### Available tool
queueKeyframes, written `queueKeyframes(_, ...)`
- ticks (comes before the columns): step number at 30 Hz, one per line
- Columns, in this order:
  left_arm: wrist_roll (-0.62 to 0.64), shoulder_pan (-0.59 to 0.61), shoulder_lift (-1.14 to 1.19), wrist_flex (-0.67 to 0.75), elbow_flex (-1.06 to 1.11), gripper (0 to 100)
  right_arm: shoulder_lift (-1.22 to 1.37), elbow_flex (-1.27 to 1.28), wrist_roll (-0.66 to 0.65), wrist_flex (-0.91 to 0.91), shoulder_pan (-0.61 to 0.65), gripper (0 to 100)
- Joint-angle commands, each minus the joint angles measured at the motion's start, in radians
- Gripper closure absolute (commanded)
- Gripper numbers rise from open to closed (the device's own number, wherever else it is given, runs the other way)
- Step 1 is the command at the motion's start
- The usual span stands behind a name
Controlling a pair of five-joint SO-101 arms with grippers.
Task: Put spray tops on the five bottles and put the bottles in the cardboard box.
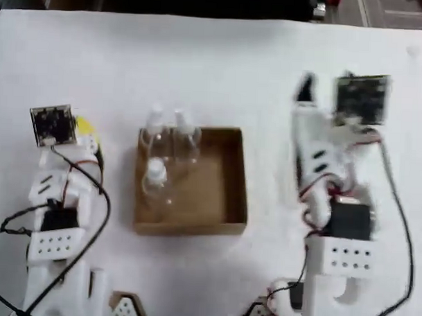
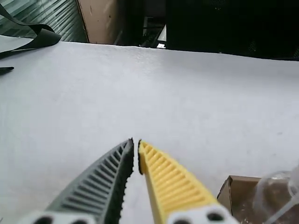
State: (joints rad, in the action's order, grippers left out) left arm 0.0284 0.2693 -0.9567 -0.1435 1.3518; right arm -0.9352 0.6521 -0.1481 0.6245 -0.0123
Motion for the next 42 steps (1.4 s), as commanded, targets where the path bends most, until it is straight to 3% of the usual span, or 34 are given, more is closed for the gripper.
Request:
queueKeyframes(1, -0.009, -0.008, 0.001, 0.020, -0.002, 98, -0.013, -0.055, -0.061, 0.097, -0.185, 81.1)
queueKeyframes(6, -0.011, -0.007, -0.005, 0.028, 0.014, 98, -0.013, -0.055, -0.256, 0.182, -0.308, 81.1)
queueKeyframes(12, -0.011, -0.007, -0.005, 0.028, 0.015, 98, 0.027, -0.058, -0.292, 0.237, -0.469, 81.0)
queueKeyframes(15, -0.011, -0.005, -0.005, 0.028, 0.017, 98, 0.099, -0.064, -0.316, 0.272, -0.479, 80.8)
queueKeyframes(21, -0.011, -0.008, 0.001, 0.028, 0.017, 98, 0.262, -0.158, -0.612, 0.455, -0.400, 81.0)
queueKeyframes(32, -0.069, -0.010, 0.001, 0.028, 0.018, 98, 0.667, -0.621, -0.615, 0.866, -0.380, 81.0)
queueKeyframes(39, -0.072, -0.010, 0.001, 0.028, 0.025, 98, 0.855, -0.761, -0.612, 0.952, -0.251, 81.1)
queueKeyframes(42, -0.074, -0.010, 0.001, 0.028, 0.025, 98, 0.920, -0.815, -0.534, 0.992, -0.216, 81.1)
